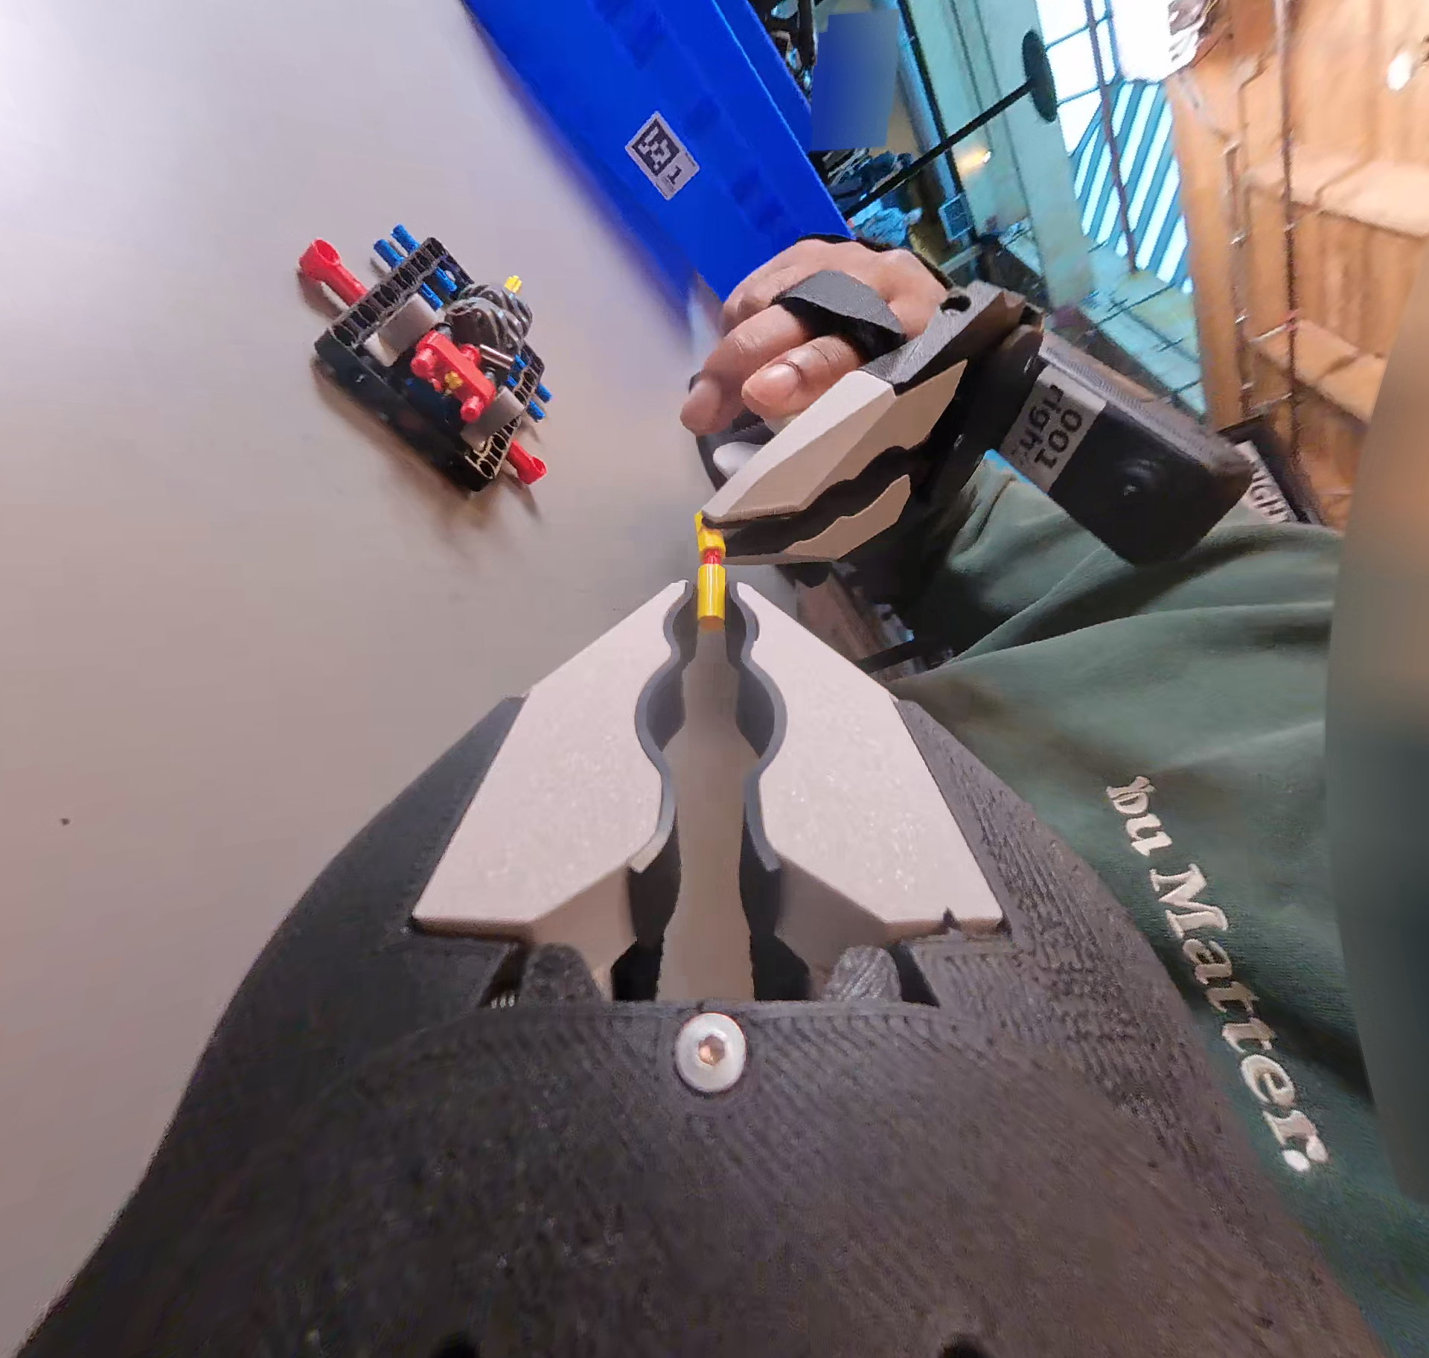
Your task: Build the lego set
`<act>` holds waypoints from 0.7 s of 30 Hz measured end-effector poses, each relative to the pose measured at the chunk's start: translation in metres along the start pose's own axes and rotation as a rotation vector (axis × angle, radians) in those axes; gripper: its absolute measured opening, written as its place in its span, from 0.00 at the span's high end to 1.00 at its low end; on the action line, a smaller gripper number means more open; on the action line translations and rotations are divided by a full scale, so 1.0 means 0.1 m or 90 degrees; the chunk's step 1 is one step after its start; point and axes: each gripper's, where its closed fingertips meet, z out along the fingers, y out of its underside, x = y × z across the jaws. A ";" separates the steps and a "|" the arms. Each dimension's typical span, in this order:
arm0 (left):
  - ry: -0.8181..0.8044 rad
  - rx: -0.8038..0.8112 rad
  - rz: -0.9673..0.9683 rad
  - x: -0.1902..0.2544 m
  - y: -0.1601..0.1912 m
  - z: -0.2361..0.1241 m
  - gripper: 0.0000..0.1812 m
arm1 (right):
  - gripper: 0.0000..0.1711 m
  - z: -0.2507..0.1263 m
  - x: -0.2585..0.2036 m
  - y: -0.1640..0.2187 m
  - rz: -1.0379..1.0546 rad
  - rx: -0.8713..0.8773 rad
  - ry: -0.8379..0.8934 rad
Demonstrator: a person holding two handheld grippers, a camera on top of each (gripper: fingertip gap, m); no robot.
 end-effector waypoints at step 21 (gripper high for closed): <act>0.022 0.059 -0.081 -0.08 -0.07 0.04 0.98 | 0.98 0.05 0.03 0.08 -0.185 -0.145 -0.044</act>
